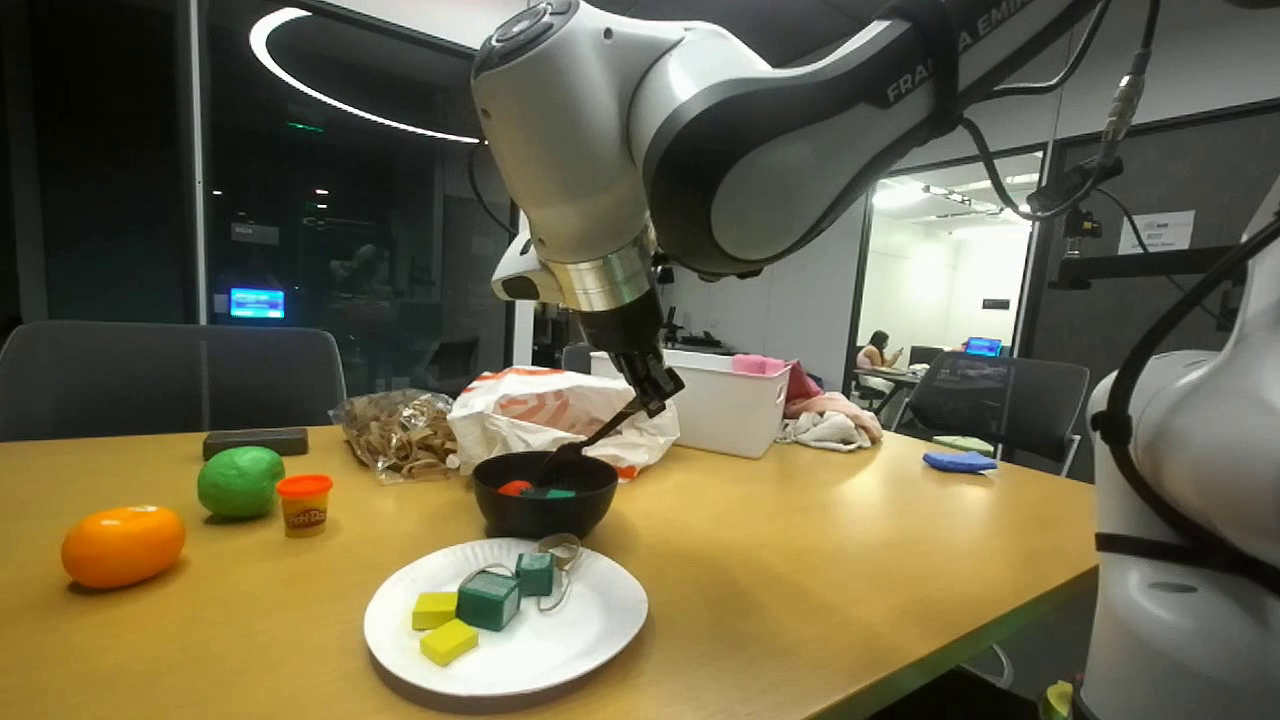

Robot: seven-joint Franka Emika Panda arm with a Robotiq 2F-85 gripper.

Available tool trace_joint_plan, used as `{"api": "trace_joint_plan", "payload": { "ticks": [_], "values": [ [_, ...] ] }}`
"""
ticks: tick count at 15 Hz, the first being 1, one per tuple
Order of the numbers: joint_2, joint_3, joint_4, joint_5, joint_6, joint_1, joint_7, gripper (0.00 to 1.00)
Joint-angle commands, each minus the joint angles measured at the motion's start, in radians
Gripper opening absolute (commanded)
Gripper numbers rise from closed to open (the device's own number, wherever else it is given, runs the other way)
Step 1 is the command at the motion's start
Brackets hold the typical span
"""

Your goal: Use the spoon to move the brown object to the plate

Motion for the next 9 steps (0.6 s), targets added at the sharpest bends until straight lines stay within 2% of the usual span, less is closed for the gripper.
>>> {"api": "trace_joint_plan", "payload": {
  "ticks": [1,4,9],
  "values": [
    [0.009,-0.034,0.046,0.079,0.030,-0.019,0.083,0.09],
    [0.040,-0.064,0.075,0.158,0.054,-0.049,0.141,0.09],
    [0.100,-0.090,0.095,0.181,0.136,-0.108,0.249,0.09]
  ]
}}
